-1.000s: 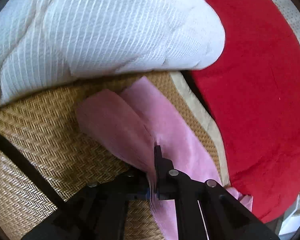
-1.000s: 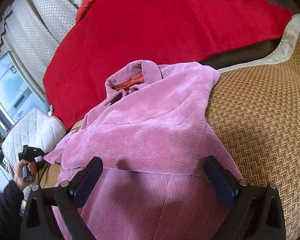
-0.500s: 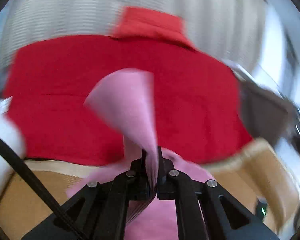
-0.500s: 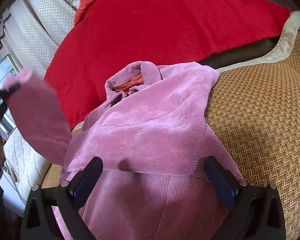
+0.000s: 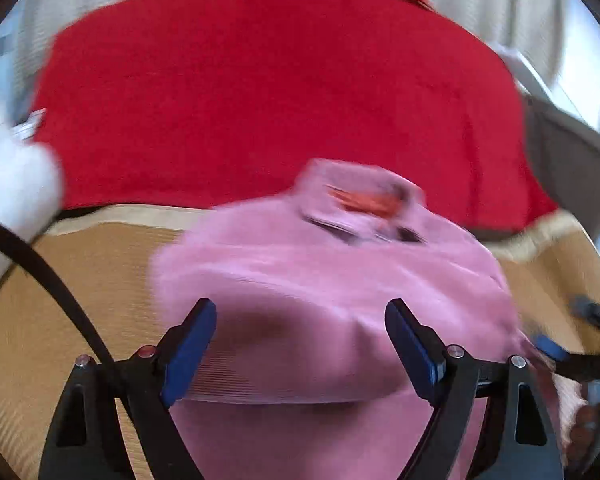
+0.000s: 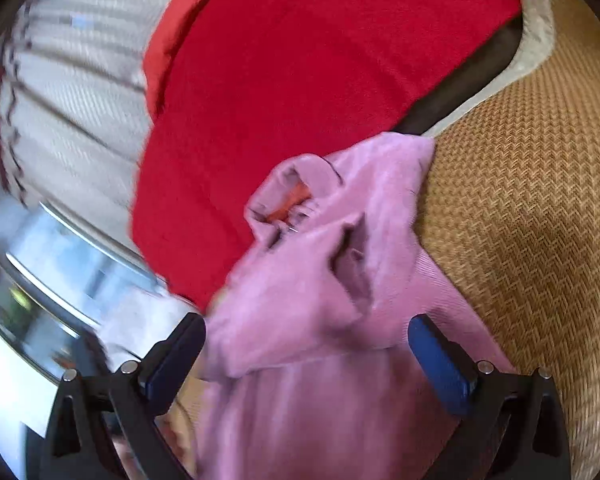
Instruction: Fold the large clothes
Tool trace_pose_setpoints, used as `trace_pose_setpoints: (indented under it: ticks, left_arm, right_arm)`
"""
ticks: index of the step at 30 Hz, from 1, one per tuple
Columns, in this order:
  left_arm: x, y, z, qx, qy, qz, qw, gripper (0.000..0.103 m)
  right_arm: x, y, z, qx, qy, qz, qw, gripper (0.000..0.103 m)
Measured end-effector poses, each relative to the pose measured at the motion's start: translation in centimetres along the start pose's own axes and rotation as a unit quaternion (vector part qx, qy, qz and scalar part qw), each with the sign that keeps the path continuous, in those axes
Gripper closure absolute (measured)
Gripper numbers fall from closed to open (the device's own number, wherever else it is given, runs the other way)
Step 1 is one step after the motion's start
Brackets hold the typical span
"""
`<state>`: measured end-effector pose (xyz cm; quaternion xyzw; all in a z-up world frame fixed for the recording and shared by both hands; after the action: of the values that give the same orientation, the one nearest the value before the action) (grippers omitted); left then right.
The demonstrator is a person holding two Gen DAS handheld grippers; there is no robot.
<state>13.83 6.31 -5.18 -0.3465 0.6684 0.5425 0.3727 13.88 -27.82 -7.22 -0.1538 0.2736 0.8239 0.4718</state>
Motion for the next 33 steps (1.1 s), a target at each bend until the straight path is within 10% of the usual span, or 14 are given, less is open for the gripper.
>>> trace_pose_setpoints:
  ticks: [4, 9, 11, 12, 18, 22, 23, 25, 29, 33]
  left_arm:
    - [2.2, -1.5, 6.5, -0.036, 0.07, 0.03, 0.9965, 0.016]
    - [4.7, -2.5, 8.8, -0.031, 0.115, 0.06, 0.9911, 0.016]
    - [5.0, -2.9, 8.9, -0.031, 0.114, 0.063, 0.991, 0.016]
    - [5.0, -3.0, 9.0, -0.032, 0.112, 0.064, 0.9911, 0.016]
    - [4.4, -2.3, 8.8, -0.032, 0.113, 0.052, 0.9917, 0.016]
    - [6.9, -3.9, 8.2, -0.015, 0.126, 0.112, 0.9855, 0.02]
    - [7.0, -3.8, 8.3, -0.017, 0.122, 0.109, 0.9864, 0.023]
    - [6.9, -3.5, 8.4, -0.015, 0.124, 0.111, 0.9859, 0.026]
    - [7.1, -3.3, 8.1, 0.014, 0.144, 0.126, 0.9815, 0.052]
    - [7.4, -3.6, 7.5, 0.026, 0.149, 0.133, 0.9795, 0.065]
  right_arm:
    - [-1.6, 0.1, 2.2, -0.009, 0.002, 0.001, 1.0, 0.0]
    - [-2.7, -7.1, 2.1, 0.081, 0.065, 0.094, 0.99, 0.003]
    - [-1.1, -10.5, 0.8, 0.115, 0.085, 0.179, 0.973, 0.044]
    - [0.1, -11.7, 0.3, 0.144, 0.104, 0.22, 0.959, 0.094]
    - [-3.6, -7.8, 7.8, 0.183, 0.28, 0.085, 0.939, 0.094]
    - [-0.1, -10.1, 0.7, 0.239, 0.248, 0.178, 0.922, 0.074]
    - [-0.2, -9.8, 0.8, 0.224, 0.242, 0.164, 0.93, 0.072]
    - [-0.9, -8.8, 1.3, 0.204, 0.214, 0.135, 0.946, 0.025]
    - [-3.7, -6.1, 4.6, 0.221, 0.224, 0.043, 0.948, 0.02]
    - [-3.3, -4.8, 8.8, 0.14, 0.22, 0.009, 0.965, 0.02]
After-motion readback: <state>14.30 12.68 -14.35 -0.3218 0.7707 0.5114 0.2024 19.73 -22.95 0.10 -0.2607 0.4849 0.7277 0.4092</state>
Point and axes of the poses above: each gripper's, at about its wrist camera, not at the fingertips, and y roughly against the way its jaws point, z to its left, x to its underside, the point moved 8 cm from there along -y, roughly the way its jaws point, and after that the axes turned 10 degrees about -z, right-handed, at the moved point
